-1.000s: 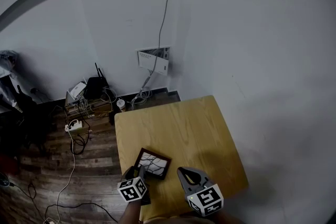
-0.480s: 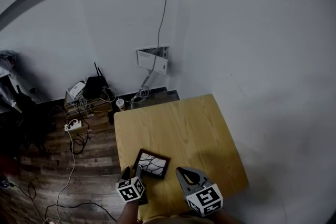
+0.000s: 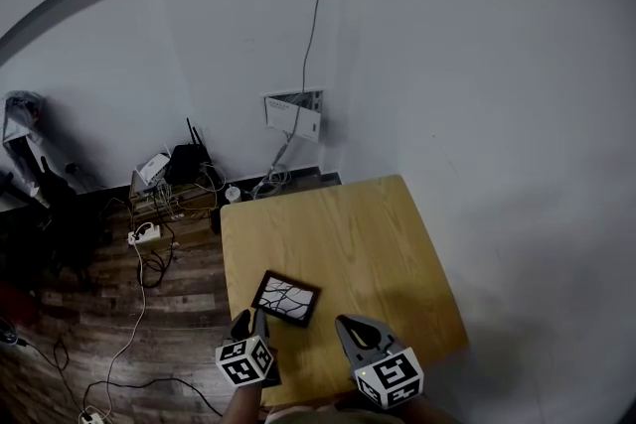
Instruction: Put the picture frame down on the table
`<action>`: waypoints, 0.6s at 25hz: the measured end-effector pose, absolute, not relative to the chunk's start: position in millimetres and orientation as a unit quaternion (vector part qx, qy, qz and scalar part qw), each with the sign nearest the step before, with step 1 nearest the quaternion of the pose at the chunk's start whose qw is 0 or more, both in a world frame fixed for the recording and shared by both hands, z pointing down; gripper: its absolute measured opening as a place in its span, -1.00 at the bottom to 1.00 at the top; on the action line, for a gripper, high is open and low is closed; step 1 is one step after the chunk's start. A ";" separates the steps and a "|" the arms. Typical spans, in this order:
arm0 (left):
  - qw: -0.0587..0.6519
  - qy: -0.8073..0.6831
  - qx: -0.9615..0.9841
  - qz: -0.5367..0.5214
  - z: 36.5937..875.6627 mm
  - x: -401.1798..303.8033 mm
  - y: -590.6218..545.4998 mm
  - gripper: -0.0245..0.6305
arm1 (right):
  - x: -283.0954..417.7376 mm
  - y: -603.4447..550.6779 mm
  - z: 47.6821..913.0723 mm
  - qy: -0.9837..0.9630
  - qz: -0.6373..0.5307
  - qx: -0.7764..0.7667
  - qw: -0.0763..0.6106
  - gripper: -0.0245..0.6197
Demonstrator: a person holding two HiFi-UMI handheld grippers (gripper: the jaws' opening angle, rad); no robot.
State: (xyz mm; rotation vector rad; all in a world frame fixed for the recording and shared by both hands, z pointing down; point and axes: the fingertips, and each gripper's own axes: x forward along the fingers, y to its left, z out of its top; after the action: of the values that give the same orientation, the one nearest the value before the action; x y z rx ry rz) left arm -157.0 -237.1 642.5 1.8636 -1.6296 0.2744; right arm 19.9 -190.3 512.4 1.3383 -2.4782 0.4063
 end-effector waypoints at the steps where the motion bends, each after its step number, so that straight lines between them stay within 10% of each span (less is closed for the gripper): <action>1: 0.314 -0.622 0.711 0.097 636.4 -156.0 -232.5 -0.63 | 21.0 -185.1 511.7 -0.862 0.141 0.465 0.146 -0.92; 15: 0.272 -0.619 0.736 0.037 564.1 -126.4 -145.9 -0.88 | 38.9 -102.3 501.6 -0.873 0.129 0.456 0.117 -0.92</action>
State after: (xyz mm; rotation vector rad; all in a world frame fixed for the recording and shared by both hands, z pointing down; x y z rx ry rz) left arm -126.4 -145.9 564.1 1.9821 -1.6658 0.1001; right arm 38.9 -102.3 501.6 1.3344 -2.5558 0.3767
